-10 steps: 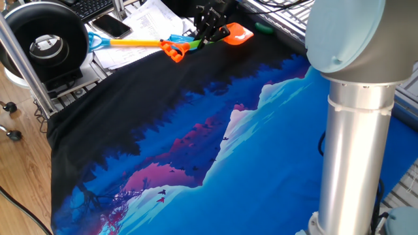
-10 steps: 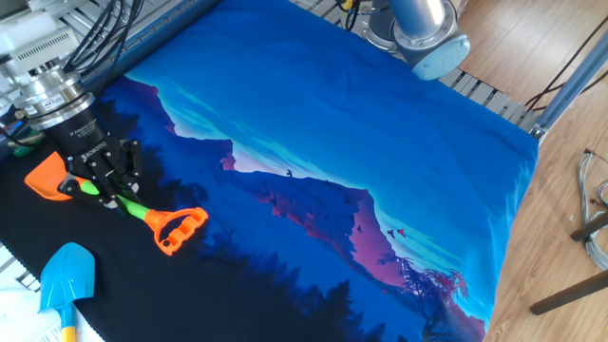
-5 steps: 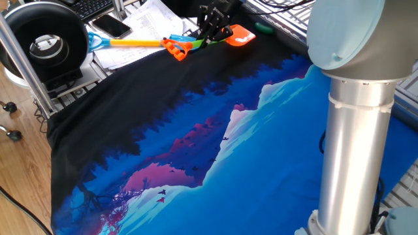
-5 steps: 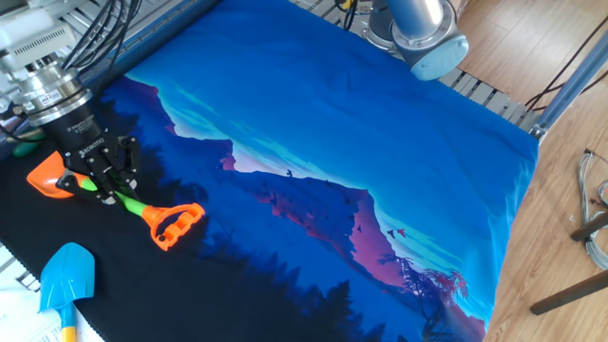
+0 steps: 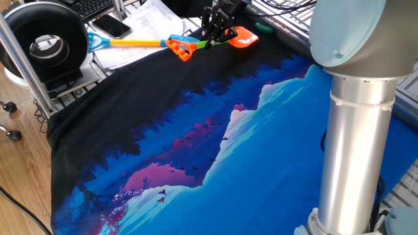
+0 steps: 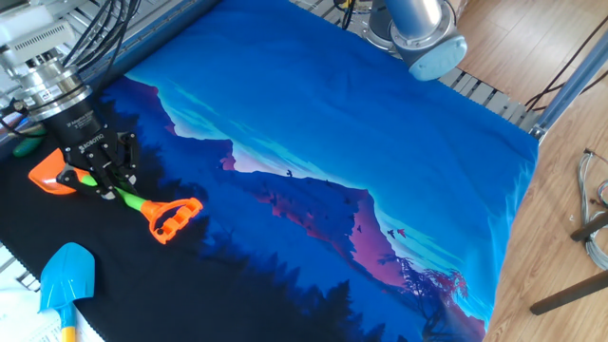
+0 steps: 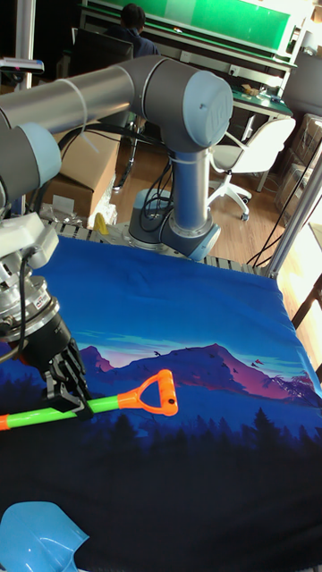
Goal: Use a shovel to scoop up an object
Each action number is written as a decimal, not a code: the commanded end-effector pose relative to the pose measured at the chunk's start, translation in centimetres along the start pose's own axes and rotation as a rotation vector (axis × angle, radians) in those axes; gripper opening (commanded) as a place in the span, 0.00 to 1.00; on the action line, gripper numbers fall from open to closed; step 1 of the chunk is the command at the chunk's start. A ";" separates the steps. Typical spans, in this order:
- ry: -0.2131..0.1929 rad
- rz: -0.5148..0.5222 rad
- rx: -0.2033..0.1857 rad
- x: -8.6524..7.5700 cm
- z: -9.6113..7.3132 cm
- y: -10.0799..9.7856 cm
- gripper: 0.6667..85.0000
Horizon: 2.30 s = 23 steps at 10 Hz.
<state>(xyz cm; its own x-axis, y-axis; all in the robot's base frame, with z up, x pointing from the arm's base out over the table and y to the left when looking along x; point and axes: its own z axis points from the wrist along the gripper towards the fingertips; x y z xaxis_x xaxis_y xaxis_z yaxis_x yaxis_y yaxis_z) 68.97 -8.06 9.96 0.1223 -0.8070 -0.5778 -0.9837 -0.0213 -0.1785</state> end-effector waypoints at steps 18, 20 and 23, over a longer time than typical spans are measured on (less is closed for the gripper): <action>-0.018 0.149 0.060 1.8 -0.6 -0.3 0.14; -0.009 0.133 0.047 2.3 -1.1 -0.2 0.14; 0.005 0.107 0.029 3.2 -1.4 0.3 0.14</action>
<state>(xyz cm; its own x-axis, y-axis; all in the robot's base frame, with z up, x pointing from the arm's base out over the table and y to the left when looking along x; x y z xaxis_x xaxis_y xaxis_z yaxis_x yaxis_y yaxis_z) 69.00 -10.60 9.08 -0.0003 -0.8017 -0.5977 -0.9859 0.1004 -0.1341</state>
